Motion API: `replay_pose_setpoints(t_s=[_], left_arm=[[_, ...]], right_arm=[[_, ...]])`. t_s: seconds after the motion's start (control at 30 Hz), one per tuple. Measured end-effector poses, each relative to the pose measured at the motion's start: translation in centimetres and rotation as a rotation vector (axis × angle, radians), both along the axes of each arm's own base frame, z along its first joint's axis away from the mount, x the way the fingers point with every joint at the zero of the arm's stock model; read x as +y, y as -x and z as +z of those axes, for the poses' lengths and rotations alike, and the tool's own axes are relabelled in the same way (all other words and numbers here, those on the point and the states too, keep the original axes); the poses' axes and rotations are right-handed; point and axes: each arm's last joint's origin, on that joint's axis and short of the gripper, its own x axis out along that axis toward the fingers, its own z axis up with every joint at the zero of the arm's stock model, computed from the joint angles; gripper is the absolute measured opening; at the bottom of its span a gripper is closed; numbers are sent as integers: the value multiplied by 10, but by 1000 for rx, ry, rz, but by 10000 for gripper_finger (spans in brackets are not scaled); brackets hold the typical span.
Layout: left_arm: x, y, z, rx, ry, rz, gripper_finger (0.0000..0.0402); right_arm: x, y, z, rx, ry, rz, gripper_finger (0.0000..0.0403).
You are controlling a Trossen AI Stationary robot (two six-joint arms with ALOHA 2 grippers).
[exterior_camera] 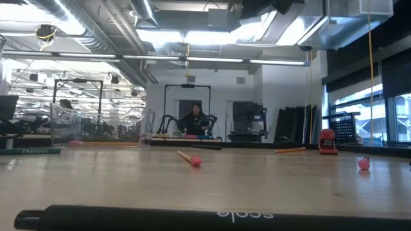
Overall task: Sort crayons/erasers/pens/pencils in bins
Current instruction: Put the black pen into the bottom left transparent bin
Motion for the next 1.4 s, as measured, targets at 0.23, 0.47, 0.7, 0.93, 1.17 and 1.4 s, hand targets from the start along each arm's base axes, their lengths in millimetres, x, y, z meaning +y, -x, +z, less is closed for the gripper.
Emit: replay_pose_setpoints(t_s=[0.23,0.47,0.7,0.93,1.17,1.4], left_arm=[[-2,10,-43,95,-5,34,9],[-3,13,-81,106,71,17,9],[3,20,-106,165,86,27,9],[8,25,-118,195,54,26,9],[10,26,-121,197,39,29,17],[11,25,-121,181,26,39,46]], right_arm=[[0,0,0,-1,-1,0,124],[0,0,0,-1,-1,0,124],[0,0,0,-1,-1,0,124],[2,0,-1,23,-56,52,124],[2,0,-1,22,-55,51,124],[2,0,-1,22,-55,51,124]])
